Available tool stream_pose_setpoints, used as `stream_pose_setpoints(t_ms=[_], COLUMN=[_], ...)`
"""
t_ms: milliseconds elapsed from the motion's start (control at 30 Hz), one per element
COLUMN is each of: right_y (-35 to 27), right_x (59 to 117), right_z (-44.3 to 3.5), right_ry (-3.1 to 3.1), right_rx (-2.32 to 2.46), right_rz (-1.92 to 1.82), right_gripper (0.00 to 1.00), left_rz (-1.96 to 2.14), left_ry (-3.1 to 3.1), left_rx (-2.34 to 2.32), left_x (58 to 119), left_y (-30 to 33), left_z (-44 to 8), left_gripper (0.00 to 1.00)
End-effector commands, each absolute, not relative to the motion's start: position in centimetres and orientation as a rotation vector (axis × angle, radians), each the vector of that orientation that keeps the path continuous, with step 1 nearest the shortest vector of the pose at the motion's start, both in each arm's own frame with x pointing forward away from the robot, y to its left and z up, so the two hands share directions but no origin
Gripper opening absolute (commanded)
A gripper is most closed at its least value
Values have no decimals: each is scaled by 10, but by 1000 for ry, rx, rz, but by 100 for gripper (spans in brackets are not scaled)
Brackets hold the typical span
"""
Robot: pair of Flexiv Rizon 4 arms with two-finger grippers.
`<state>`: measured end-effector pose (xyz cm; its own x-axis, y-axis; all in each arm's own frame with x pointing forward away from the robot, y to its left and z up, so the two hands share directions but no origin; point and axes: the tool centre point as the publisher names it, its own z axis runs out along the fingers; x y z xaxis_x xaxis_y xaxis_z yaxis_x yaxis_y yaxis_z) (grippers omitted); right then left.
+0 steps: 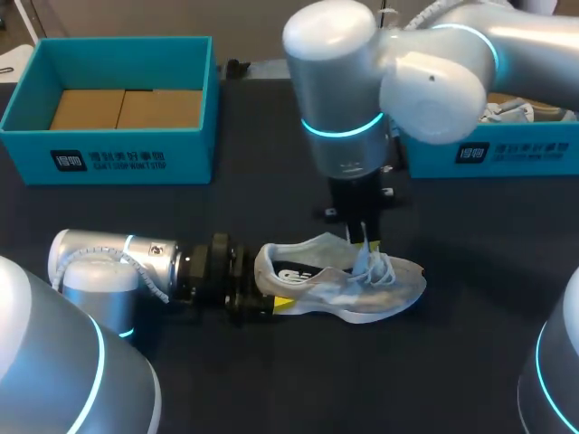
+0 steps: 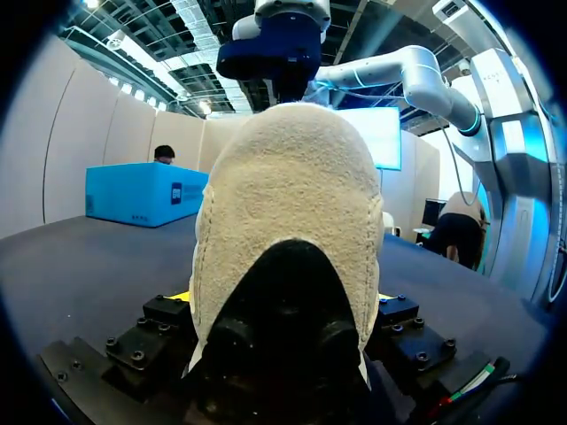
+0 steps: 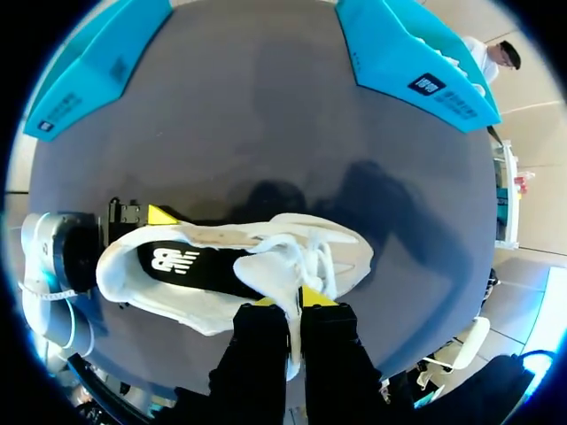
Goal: Take the shoe out of the shoebox, open the shoe tongue, remove and reinsert the insole, then place the shoe into the shoebox
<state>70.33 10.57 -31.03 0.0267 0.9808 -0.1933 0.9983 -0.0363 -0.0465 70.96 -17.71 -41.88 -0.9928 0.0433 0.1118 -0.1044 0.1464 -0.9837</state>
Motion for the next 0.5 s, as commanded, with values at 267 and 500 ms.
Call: stream_pose_setpoints(t_ms=[267, 500], right_y=[54, 47], right_x=[698, 695], right_z=[-307, -327], right_ry=[2198, 2297], right_rx=[2359, 2375], right_rz=[76, 262], right_gripper=[0, 0], left_rz=[1983, 1983], left_ry=[-2291, -2291], left_rx=[64, 64], left_x=[709, 709], left_y=[-177, -177], left_z=[-419, -419], left_gripper=[0, 0])
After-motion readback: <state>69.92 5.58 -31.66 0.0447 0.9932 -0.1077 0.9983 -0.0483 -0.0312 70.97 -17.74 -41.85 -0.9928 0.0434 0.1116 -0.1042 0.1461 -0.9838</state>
